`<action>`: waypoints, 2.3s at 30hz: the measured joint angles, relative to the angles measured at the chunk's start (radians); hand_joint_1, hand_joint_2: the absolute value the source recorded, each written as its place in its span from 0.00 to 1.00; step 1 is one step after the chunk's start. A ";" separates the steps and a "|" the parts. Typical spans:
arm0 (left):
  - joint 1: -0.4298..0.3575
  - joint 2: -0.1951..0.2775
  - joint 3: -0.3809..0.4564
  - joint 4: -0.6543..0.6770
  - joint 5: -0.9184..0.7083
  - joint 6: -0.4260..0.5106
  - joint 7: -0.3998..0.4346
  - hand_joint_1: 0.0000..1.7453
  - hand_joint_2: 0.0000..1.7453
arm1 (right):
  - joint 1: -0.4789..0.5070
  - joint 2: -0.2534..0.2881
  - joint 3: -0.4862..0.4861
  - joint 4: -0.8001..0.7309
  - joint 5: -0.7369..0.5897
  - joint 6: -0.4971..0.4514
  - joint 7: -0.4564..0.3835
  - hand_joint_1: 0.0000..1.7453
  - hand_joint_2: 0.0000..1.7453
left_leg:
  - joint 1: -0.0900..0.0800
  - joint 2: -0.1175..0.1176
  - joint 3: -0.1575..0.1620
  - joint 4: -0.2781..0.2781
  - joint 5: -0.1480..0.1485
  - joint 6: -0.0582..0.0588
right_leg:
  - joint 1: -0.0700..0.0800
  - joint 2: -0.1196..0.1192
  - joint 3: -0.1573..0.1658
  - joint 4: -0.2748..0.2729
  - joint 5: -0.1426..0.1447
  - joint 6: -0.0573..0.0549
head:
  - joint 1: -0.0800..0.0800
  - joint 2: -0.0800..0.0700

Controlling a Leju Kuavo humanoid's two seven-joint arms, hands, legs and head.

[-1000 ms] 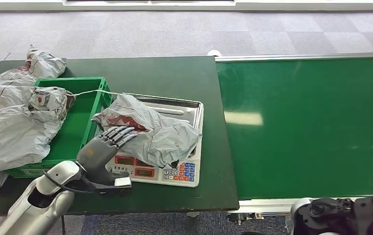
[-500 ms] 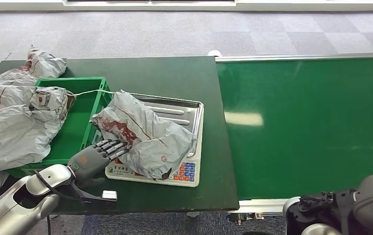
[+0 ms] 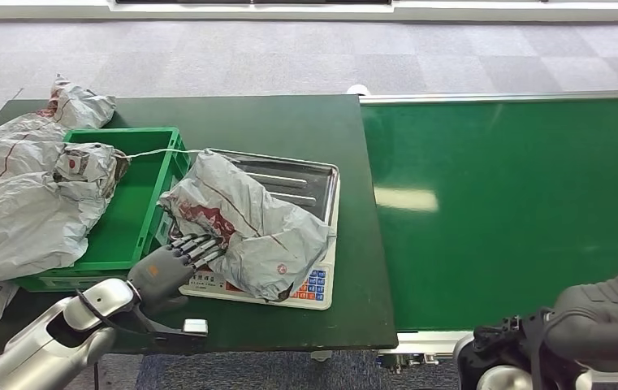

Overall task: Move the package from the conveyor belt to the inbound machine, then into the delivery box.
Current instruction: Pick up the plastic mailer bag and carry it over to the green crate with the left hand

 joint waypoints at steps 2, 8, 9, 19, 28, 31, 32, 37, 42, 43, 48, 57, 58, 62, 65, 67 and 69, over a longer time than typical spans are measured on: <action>0.001 0.000 0.000 0.001 0.012 0.011 0.002 0.06 1.00 | 0.008 -0.002 0.006 0.010 -0.002 0.000 0.000 0.00 0.00 | 0.000 0.000 0.000 0.000 0.000 0.000 | 0.000 0.000 0.000 0.000 0.000 0.000 | 0.000 0.000; 0.018 -0.003 0.013 -0.002 0.045 0.184 0.037 0.00 0.75 | 0.029 -0.013 0.031 0.035 -0.008 0.000 0.000 0.00 0.00 | 0.000 0.000 0.000 0.000 0.001 -0.001 | 0.000 0.000 -0.001 0.000 0.000 0.000 | 0.000 0.000; 0.019 -0.006 0.020 -0.003 0.052 0.207 0.042 0.00 0.50 | 0.031 -0.015 0.034 0.038 -0.008 0.000 0.000 0.00 0.00 | 0.000 0.000 -0.001 0.000 0.001 -0.001 | 0.000 0.000 -0.002 0.000 0.000 0.000 | 0.000 0.000; 0.002 -0.036 0.080 -0.031 0.065 0.273 0.071 0.00 0.00 | 0.040 -0.023 0.065 0.075 0.006 0.000 0.000 0.00 0.00 | 0.000 0.000 -0.001 0.000 0.001 -0.001 | 0.000 0.001 -0.003 0.000 0.000 0.000 | 0.000 0.000; -0.041 -0.050 0.096 -0.058 0.059 0.261 0.071 0.00 0.00 | 0.040 -0.038 0.100 0.113 0.004 0.000 0.000 0.00 0.00 | 0.000 0.001 -0.001 0.000 0.001 -0.001 | 0.000 0.000 -0.003 0.000 0.000 0.000 | 0.000 0.000; -0.066 -0.076 0.090 -0.039 0.050 0.257 0.053 0.00 0.00 | 0.037 -0.044 0.111 0.135 -0.003 0.000 0.000 0.00 0.00 | 0.000 0.000 -0.001 0.000 0.001 -0.001 | 0.000 0.000 -0.002 0.000 0.001 0.000 | 0.000 0.000; -0.077 -0.090 0.085 -0.024 0.048 0.260 0.047 0.00 0.00 | 0.035 -0.045 0.115 0.144 -0.006 0.000 0.000 0.00 0.00 | 0.000 0.000 -0.001 0.000 0.001 -0.001 | 0.000 0.000 -0.002 0.000 0.001 0.000 | 0.000 0.000; -0.142 -0.177 0.033 0.100 0.085 0.310 0.034 0.00 0.25 | 0.032 -0.051 0.132 0.182 -0.011 0.001 0.001 0.00 0.00 | -0.001 0.000 -0.001 0.000 0.001 0.000 | -0.001 0.000 -0.002 0.000 0.002 0.001 | 0.000 0.000; -0.172 -0.239 0.004 0.184 0.095 0.320 0.032 0.00 1.00 | 0.032 -0.054 0.138 0.206 -0.015 0.001 0.000 0.00 0.00 | -0.001 0.000 -0.001 0.000 0.001 0.000 | -0.001 0.001 -0.003 0.000 0.002 0.000 | 0.000 0.000; -0.176 -0.256 0.000 0.206 0.095 0.326 0.031 0.00 1.00 | 0.031 -0.055 0.140 0.211 -0.017 0.001 0.000 0.00 0.00 | -0.001 0.000 -0.001 0.000 0.001 -0.001 | -0.001 0.001 -0.003 0.000 0.002 0.000 | 0.000 0.000; -0.194 -0.337 -0.011 0.307 0.094 0.353 0.026 0.10 1.00 | 0.022 -0.058 0.150 0.233 -0.021 0.001 -0.001 0.00 0.00 | -0.001 0.000 -0.002 0.000 0.001 0.000 | -0.001 0.000 -0.003 0.000 0.002 0.000 | 0.000 0.000; -0.215 -0.449 -0.029 0.443 0.022 0.405 0.019 1.00 1.00 | 0.019 -0.058 0.152 0.261 -0.022 0.001 -0.001 0.00 0.25 | -0.001 -0.001 -0.002 0.000 0.001 0.000 | -0.001 0.000 -0.002 0.000 0.002 0.000 | 0.000 0.000; -0.215 -0.456 -0.031 0.450 0.017 0.405 0.020 1.00 1.00 | 0.019 -0.058 0.152 0.262 -0.023 0.001 -0.001 0.00 0.50 | -0.001 -0.001 -0.002 0.000 0.001 0.000 | -0.001 0.000 -0.002 0.000 0.002 0.000 | 0.000 0.000; -0.218 -0.471 -0.034 0.471 0.007 0.403 0.022 1.00 1.00 | 0.020 -0.059 0.155 0.269 -0.027 0.001 0.002 0.00 1.00 | -0.001 0.000 -0.002 0.000 0.001 0.000 | -0.001 0.000 -0.002 0.000 0.002 0.000 | 0.000 0.000; -0.224 -0.474 -0.034 0.481 0.006 0.401 0.022 1.00 1.00 | 0.019 -0.059 0.158 0.274 -0.029 0.001 0.007 0.00 1.00 | -0.001 0.000 -0.002 0.000 0.001 -0.001 | 0.000 0.000 -0.002 0.000 0.002 0.000 | 0.000 0.000; -0.230 -0.475 -0.035 0.485 0.005 0.395 0.021 1.00 1.00 | 0.019 -0.061 0.160 0.277 -0.030 0.001 0.011 0.00 1.00 | 0.000 0.000 -0.002 0.000 0.002 -0.001 | 0.000 0.000 -0.002 0.000 0.003 0.000 | 0.000 0.000; -0.235 -0.476 -0.035 0.488 0.003 0.386 0.018 1.00 1.00 | 0.018 -0.063 0.163 0.279 -0.033 0.001 0.015 0.00 1.00 | 0.000 0.000 -0.002 0.000 0.002 -0.001 | 0.000 0.000 -0.002 0.000 0.003 0.000 | 0.000 0.000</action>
